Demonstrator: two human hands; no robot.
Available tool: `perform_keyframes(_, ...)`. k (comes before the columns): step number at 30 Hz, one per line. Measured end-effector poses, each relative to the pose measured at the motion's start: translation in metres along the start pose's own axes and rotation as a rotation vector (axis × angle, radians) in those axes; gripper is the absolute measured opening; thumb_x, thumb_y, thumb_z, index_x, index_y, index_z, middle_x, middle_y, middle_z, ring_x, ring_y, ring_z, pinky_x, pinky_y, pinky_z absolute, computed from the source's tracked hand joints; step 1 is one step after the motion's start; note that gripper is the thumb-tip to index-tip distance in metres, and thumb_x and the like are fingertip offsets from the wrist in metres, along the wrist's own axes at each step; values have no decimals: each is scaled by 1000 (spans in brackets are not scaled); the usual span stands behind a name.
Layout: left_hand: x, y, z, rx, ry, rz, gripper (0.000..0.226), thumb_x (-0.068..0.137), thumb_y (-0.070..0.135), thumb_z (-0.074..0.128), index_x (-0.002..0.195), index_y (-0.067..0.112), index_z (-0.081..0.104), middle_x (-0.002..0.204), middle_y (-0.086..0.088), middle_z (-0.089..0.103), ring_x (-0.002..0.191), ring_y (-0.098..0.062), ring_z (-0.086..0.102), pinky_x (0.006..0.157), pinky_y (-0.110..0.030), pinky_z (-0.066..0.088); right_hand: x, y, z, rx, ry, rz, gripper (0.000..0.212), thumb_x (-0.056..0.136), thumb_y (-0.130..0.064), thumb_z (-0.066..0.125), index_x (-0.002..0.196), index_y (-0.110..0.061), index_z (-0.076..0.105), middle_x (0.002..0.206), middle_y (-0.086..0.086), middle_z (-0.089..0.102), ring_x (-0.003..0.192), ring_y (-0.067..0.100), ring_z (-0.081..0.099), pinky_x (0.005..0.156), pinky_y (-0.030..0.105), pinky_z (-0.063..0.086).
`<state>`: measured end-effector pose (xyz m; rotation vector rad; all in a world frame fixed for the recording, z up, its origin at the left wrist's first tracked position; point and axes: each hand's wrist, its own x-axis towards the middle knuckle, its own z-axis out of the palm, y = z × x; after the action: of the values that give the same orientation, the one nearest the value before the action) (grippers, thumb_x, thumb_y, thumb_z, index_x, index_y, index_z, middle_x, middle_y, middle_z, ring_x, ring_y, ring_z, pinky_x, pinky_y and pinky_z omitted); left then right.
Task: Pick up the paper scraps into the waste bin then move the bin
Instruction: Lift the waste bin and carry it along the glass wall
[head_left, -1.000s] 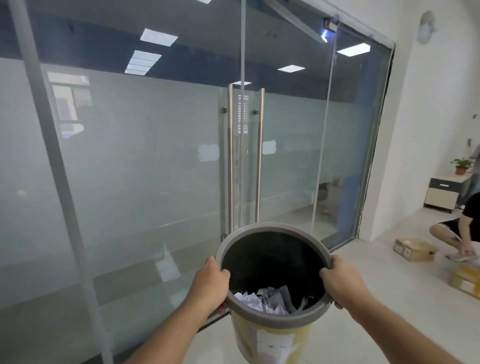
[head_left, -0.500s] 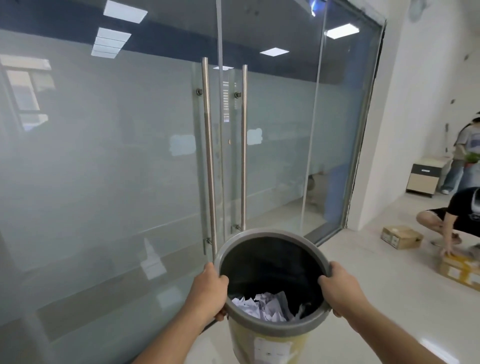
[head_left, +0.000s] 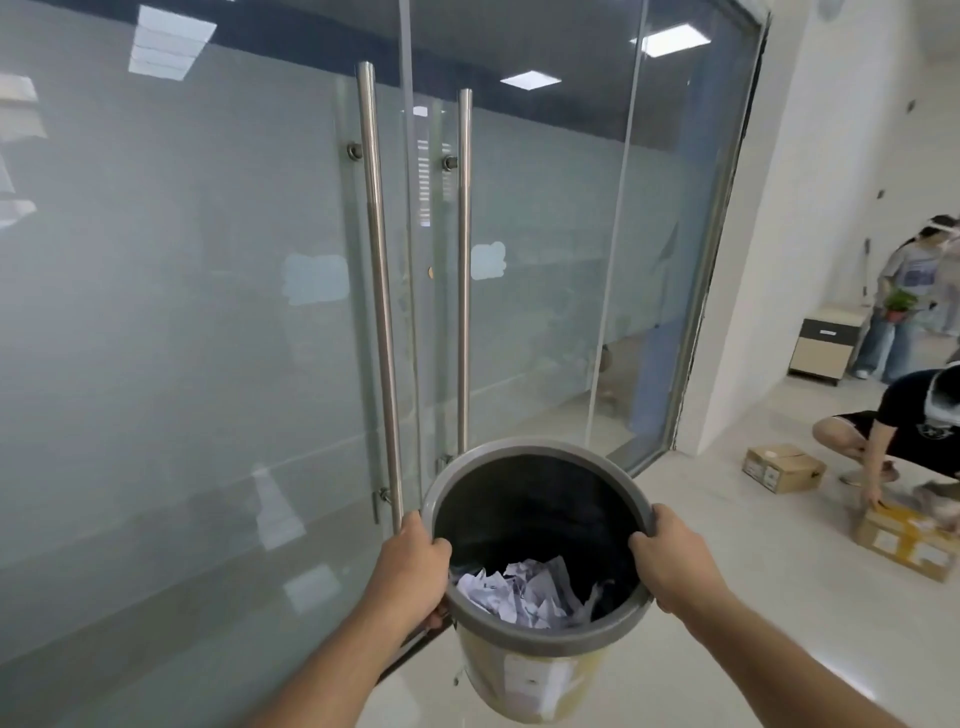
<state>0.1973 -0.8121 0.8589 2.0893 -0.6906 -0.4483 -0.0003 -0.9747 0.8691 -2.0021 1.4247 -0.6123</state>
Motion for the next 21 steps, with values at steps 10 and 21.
perform_keyframes(10, 36, -6, 62, -1, 15, -47, 22, 99, 22, 43, 122, 19, 44, 90, -13, 68, 57, -24, 70, 41, -29, 57, 64, 45, 23, -1, -47, -11, 20, 83, -15, 44, 102, -14, 51, 88, 12, 61, 77, 33, 60, 68, 42, 54)
perform_keyframes(21, 80, -110, 155, 83, 7, -71, 30, 98, 21, 43, 127, 15, 43, 99, -14, 66, 45, -20, 58, 29, -19, 42, 92, 143, 121, -32, -23, 5, 20, 87, -16, 44, 106, -13, 49, 96, 17, 63, 81, 34, 56, 75, 39, 49)
